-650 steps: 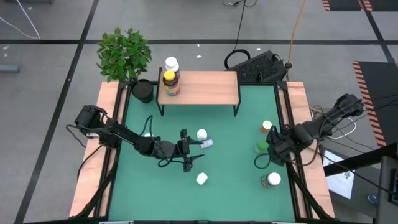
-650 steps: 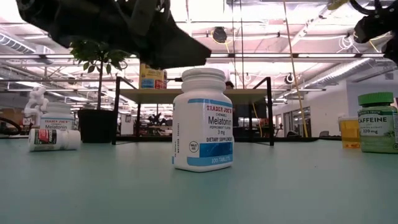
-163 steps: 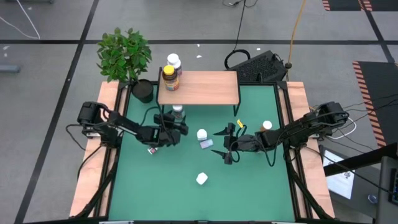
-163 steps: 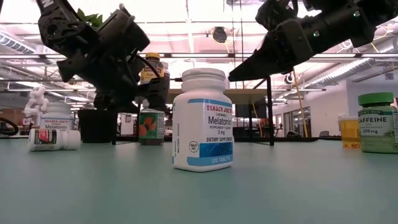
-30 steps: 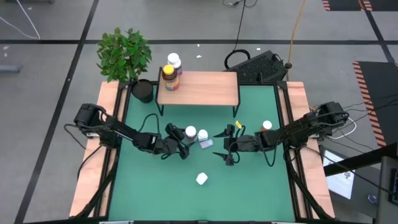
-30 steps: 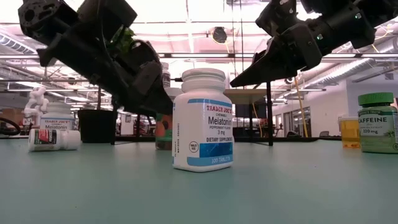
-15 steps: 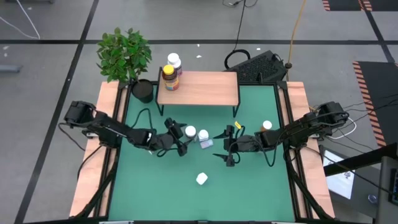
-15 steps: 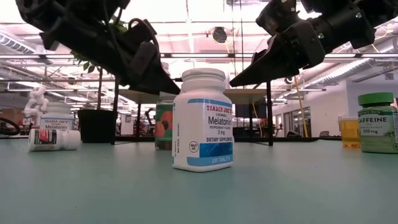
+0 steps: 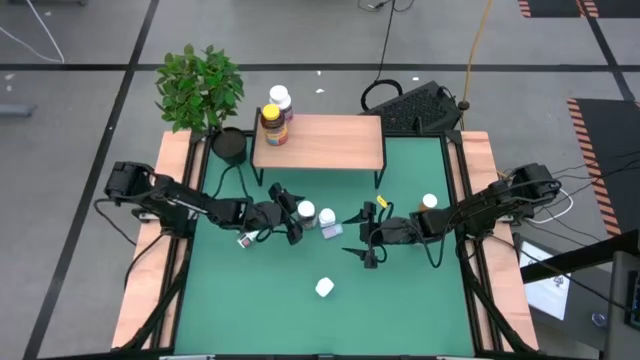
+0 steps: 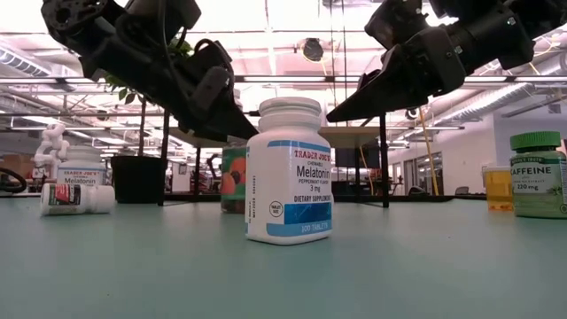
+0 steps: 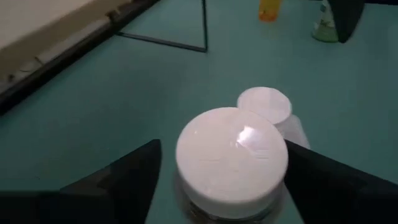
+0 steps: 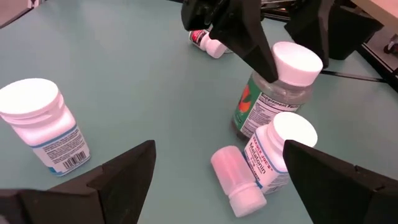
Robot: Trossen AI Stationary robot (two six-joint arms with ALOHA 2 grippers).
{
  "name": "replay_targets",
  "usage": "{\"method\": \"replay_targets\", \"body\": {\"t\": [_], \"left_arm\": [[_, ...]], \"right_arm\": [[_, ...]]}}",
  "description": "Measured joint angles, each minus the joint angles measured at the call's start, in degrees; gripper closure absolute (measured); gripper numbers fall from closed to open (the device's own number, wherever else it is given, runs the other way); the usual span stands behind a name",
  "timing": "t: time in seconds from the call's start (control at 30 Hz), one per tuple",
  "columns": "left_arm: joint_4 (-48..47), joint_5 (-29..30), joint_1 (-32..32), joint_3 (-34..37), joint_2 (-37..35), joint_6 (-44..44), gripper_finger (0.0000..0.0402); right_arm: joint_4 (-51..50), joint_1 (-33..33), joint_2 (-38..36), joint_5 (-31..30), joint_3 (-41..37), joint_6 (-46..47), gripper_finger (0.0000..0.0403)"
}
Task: Pick and place medicine bottles onto shelf by color
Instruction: Put the large green pill bottle pill on the shelf
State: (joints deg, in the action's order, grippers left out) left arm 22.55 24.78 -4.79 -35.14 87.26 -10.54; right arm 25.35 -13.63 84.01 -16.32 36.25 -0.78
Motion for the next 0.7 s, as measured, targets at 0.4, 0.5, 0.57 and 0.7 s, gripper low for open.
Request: {"method": "replay_targets", "body": {"t": [0.4,0.5,0.57,0.7], "left_arm": [[-5.72,0.73,0.16,0.03,-6.41,-0.69,0.0170],[-8.97,2.12,0.16,-0.02,-11.22,-1.65,0.0170],[-13.07,3.47,0.16,0.06,-15.12,-2.89,0.0170],[-17.86,8.54,2.05,-0.55,-22.01,-4.07,0.0167]], "right_arm": [[-0.87,0.00,0.00,-0.02,0.00,-0.11,0.0055],[-1.22,0.00,0.00,-0.02,0.00,-0.11,0.0055],[-1.23,0.02,0.00,-0.02,0.00,-0.11,0.0055],[-1.31,0.08,0.00,-0.02,0.00,-0.11,0.0055]]}}
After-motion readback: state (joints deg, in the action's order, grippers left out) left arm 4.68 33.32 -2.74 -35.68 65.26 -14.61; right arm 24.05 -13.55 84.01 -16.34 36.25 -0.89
